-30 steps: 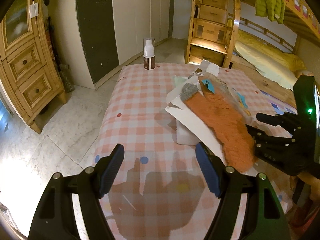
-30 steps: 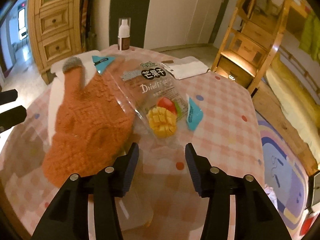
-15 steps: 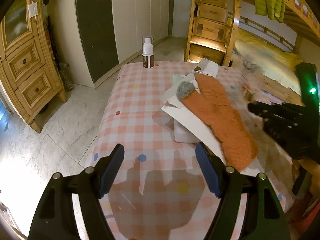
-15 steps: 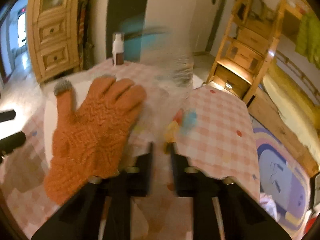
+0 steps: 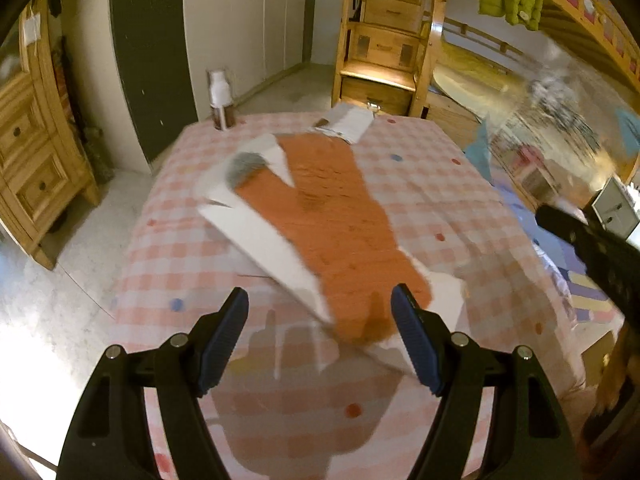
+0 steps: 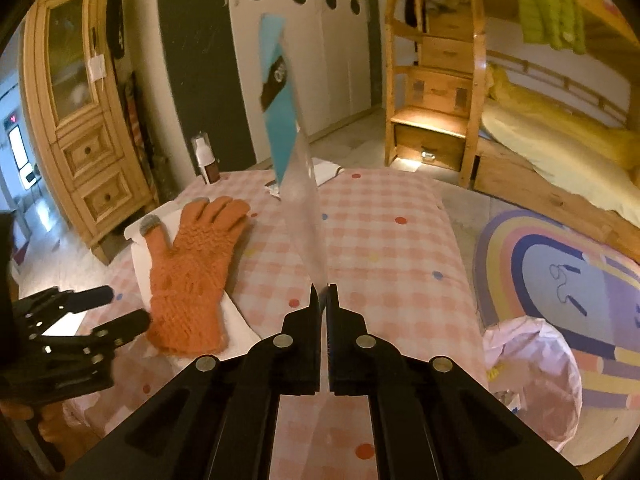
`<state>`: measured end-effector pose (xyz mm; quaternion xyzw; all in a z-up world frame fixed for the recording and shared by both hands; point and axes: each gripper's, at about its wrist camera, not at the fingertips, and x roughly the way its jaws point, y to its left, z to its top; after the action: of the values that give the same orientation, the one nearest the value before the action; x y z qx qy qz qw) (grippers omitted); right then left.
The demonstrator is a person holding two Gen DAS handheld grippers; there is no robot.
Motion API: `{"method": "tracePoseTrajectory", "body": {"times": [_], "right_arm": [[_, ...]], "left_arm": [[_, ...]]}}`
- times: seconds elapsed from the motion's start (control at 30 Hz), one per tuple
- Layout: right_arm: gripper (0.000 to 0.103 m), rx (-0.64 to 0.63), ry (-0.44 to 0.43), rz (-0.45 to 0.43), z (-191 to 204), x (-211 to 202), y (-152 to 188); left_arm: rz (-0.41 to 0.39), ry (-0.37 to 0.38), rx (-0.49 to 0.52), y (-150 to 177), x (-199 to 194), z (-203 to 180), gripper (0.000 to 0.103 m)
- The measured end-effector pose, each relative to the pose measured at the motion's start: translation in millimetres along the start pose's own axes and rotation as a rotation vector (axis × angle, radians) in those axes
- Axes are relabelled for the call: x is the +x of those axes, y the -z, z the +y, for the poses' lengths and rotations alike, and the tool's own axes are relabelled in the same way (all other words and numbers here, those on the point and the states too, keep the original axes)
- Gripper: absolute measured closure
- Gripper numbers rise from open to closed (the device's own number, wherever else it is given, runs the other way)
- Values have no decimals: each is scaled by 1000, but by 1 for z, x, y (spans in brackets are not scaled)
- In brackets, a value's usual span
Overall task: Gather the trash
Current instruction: 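Grasp the orange knit glove with the left tool while the right tool holds the bag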
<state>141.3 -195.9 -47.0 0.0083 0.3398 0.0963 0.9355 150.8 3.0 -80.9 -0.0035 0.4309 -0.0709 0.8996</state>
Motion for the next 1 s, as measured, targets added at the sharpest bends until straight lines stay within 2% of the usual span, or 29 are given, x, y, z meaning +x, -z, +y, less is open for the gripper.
{"method": "tracePoseTrajectory", "body": {"times": [0.1, 0.3, 0.4, 0.5, 0.57, 0.63, 0.67, 0.7, 0.8, 1.0], "right_arm": [[101, 26, -5, 0, -7, 1, 4], [101, 59, -20, -3, -13, 3, 5], [101, 50, -17, -3, -10, 2, 6], [101, 46, -17, -3, -10, 1, 6], [101, 47, -17, -4, -10, 1, 6], [101, 47, -17, -4, -10, 1, 7], [101, 46, -17, -4, -10, 1, 6], [101, 45, -16, -4, -10, 1, 7], [101, 43, -14, -11, -10, -1, 6], [101, 63, -20, -25, -14, -3, 6]], "left_arm": [[17, -3, -18, -6, 11, -8, 32], [38, -72, 37, -13, 29, -33, 32], [47, -135, 69, -13, 39, -42, 32], [43, -148, 68, -12, 38, -42, 34], [38, -152, 84, -10, 37, -43, 46], [34, -150, 105, -9, 35, -46, 68], [28, -155, 113, -9, 34, -46, 72], [19, -157, 119, -11, 32, -46, 88], [12, -123, 128, -15, 26, -44, 92], [-107, -105, 187, -42, -13, -45, 92]]}}
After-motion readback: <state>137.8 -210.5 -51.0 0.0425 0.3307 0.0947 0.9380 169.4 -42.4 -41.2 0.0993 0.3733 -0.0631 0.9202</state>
